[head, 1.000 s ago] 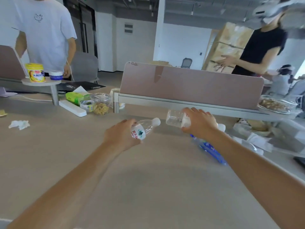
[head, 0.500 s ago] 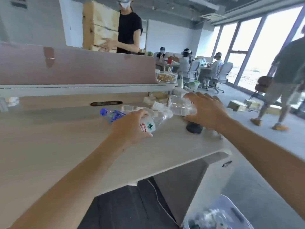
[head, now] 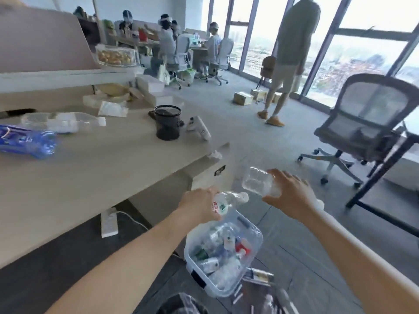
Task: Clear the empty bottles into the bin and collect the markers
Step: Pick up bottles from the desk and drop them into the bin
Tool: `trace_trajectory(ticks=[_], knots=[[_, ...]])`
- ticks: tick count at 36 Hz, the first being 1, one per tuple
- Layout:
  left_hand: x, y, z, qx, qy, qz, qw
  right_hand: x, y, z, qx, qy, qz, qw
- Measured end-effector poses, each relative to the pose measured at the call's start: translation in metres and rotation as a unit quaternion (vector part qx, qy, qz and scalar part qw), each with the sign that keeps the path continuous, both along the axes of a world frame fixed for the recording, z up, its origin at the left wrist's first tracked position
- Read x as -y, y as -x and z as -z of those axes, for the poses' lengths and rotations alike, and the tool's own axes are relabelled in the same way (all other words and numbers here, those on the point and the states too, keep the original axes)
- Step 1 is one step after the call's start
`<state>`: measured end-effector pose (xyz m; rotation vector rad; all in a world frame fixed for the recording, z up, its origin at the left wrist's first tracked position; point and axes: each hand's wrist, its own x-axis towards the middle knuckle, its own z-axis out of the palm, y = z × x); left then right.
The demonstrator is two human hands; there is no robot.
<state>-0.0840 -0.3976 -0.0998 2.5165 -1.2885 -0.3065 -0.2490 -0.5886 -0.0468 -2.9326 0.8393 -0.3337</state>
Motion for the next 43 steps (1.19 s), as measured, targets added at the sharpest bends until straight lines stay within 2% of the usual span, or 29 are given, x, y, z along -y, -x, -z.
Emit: trace_trajectory(ticks=[4, 8, 14, 21, 27, 31, 34, 37, 40, 43], knots=[[0.032, 0.005, 0.019, -0.028, 0.006, 0.018, 0.999, 0.010, 0.027, 0.031, -0.017, -0.023, 0.008, 1.000], [0.053, 0.002, 0.031, -0.027, -0.011, 0.026, 0.999, 0.013, 0.039, 0.044, -0.038, -0.001, -0.003, 0.999], [0.057, -0.011, 0.031, -0.026, 0.048, 0.010, 0.998, 0.011, 0.028, 0.053, -0.067, 0.014, -0.043, 0.997], [0.018, -0.024, -0.008, 0.016, 0.071, 0.030, 0.997, -0.001, -0.024, 0.072, -0.060, 0.014, -0.061, 0.996], [-0.023, -0.041, -0.041, 0.056, 0.094, 0.057, 0.992, 0.003, -0.064, 0.097, -0.125, 0.023, -0.038, 0.991], [-0.049, -0.058, -0.051, 0.078, 0.096, 0.036, 0.992, -0.003, -0.085, 0.095, -0.128, 0.028, -0.033, 0.991], [-0.070, -0.070, -0.060, 0.087, 0.099, 0.029, 0.991, -0.013, -0.100, 0.082, -0.088, 0.031, -0.032, 0.995], [-0.096, -0.085, -0.070, 0.083, 0.108, 0.010, 0.991, -0.030, -0.113, 0.058, 0.026, 0.002, -0.049, 0.998], [-0.129, -0.111, -0.080, 0.089, 0.126, -0.026, 0.988, -0.054, -0.129, 0.031, 0.168, -0.031, -0.086, 0.982], [-0.165, -0.144, -0.094, 0.116, 0.129, -0.066, 0.983, -0.083, -0.152, 0.003, 0.241, -0.013, -0.149, 0.959]])
